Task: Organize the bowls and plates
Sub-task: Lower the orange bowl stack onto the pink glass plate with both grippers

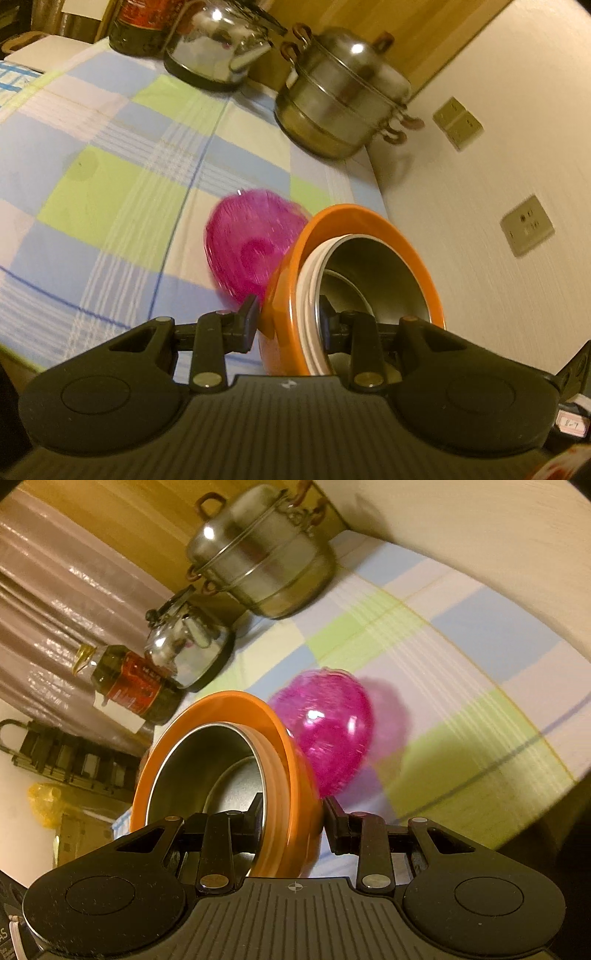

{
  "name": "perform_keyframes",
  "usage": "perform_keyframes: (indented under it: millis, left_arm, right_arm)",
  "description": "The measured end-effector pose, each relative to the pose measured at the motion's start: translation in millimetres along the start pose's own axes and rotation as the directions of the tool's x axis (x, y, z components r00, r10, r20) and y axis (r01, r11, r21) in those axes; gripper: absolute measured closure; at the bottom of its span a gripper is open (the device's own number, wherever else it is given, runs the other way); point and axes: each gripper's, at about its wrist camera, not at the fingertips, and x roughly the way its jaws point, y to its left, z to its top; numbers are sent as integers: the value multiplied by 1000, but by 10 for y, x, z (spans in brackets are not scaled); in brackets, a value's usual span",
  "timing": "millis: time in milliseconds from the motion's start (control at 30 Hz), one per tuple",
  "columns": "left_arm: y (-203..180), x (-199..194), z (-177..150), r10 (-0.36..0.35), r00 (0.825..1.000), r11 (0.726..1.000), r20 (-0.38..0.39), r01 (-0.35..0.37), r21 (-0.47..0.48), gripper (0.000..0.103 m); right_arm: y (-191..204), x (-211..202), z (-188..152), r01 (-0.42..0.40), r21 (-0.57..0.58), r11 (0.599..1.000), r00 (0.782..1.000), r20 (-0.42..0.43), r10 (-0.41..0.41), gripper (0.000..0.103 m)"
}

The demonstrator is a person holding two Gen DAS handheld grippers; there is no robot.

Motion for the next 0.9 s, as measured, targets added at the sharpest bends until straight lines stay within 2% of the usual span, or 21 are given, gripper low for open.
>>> perform_keyframes:
  millis: [200, 400, 900]
  left_arm:
    - [-33, -26, -223, 2, 1000, 1000, -29, -2, 18, 74]
    - [36, -18, -356, 28, 998, 999, -54, -27, 22, 74]
    - [52, 37, -346, 41, 997, 999, -69, -39, 28, 74]
  right_arm:
    - [-174, -147, -148, 14, 20, 1000, 1000, -13, -14, 70]
    - [-271, -118, -271, 16, 33, 999, 999, -46, -14, 70]
    - [-307, -58, -273, 22, 40, 999, 998, -61, -20, 70]
